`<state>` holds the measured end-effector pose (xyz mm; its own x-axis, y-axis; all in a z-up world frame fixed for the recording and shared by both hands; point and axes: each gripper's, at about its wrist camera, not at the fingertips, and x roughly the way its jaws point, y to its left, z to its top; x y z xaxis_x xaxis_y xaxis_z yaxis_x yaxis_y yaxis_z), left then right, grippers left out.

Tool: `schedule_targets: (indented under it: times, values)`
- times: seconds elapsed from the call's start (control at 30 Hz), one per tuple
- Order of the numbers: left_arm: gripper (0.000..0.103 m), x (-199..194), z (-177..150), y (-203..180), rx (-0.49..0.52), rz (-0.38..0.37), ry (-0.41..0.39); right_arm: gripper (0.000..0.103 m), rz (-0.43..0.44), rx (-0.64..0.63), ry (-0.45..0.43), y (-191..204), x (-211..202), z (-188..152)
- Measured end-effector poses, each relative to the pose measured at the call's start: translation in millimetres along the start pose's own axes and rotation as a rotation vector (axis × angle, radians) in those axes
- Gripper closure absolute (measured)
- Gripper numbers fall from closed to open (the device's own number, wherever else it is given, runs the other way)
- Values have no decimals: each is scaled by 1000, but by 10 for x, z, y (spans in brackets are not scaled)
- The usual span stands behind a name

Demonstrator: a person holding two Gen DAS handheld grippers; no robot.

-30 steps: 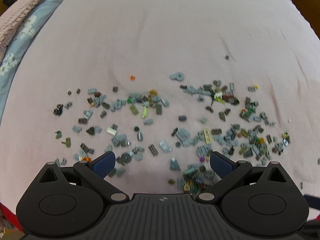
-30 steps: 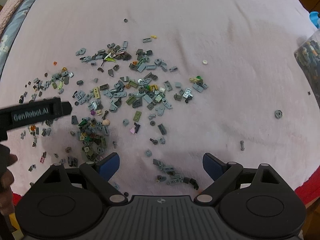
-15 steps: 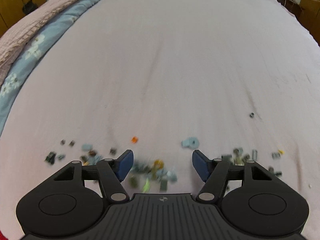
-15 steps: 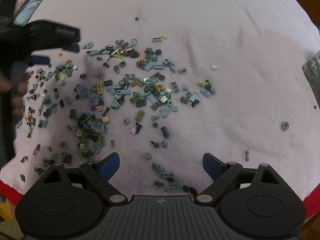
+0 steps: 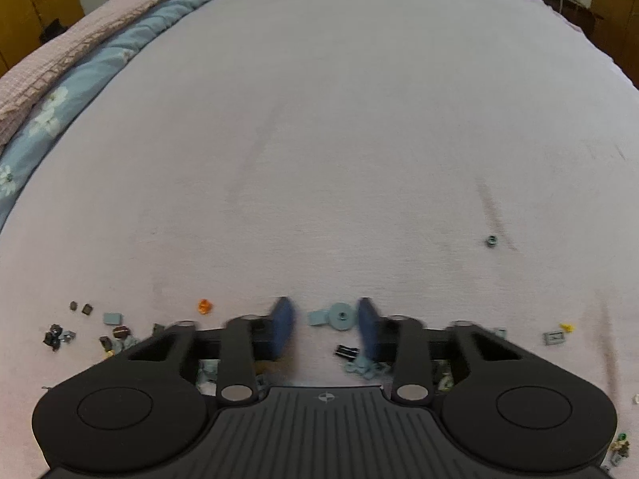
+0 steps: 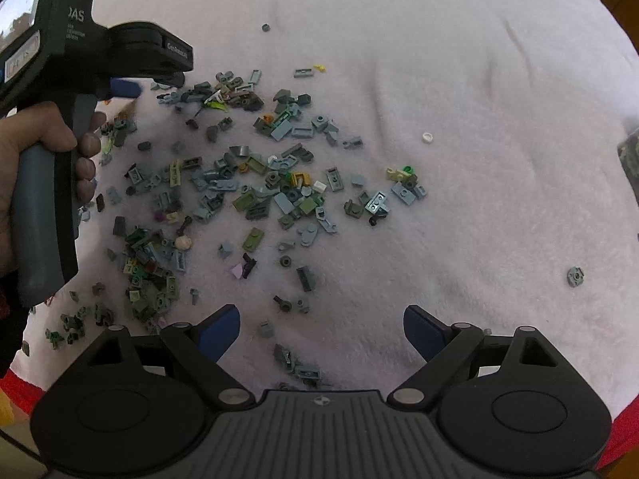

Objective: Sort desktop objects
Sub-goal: 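Close the left gripper on a light blue round brick in the pile, then close the right gripper on a small brick while the left gripper holds its brick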

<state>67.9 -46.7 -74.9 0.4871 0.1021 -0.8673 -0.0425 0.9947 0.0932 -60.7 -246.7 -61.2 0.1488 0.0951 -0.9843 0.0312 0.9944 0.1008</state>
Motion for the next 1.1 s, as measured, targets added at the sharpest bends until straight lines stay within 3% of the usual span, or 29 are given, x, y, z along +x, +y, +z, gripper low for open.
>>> schedule_targets:
  times: [0.03,0.07,0.2,0.47,0.6,0.8,0.93,1.03,1.1]
  values:
    - [87,-1,10,-26,-3,-1,2,12,1,-3,0,-1,2,8]
    - [88,-1,21,-52,-5,-3,4,12,2,-5,-1,-4,0,15]
    - [88,4,71,-172,-16,-9,8,12,0,-10,-5,-21,-8,43]
    - [89,-73,288,60,-32,-35,-15,14,1,-25,-32,-24,-33,149]
    - [88,-201,211,226,-33,-46,-16,16,11,-67,-76,31,-55,295]
    - [88,-314,66,489,-45,-52,5,34,39,-149,-175,125,-13,664]
    - [88,-356,14,602,-56,-58,14,46,55,-298,-234,267,67,902]
    - [88,-372,-21,644,-66,-58,10,61,49,-433,-241,395,133,1034]
    - [88,-377,-58,656,-74,-58,7,64,71,-461,-230,459,148,1109]
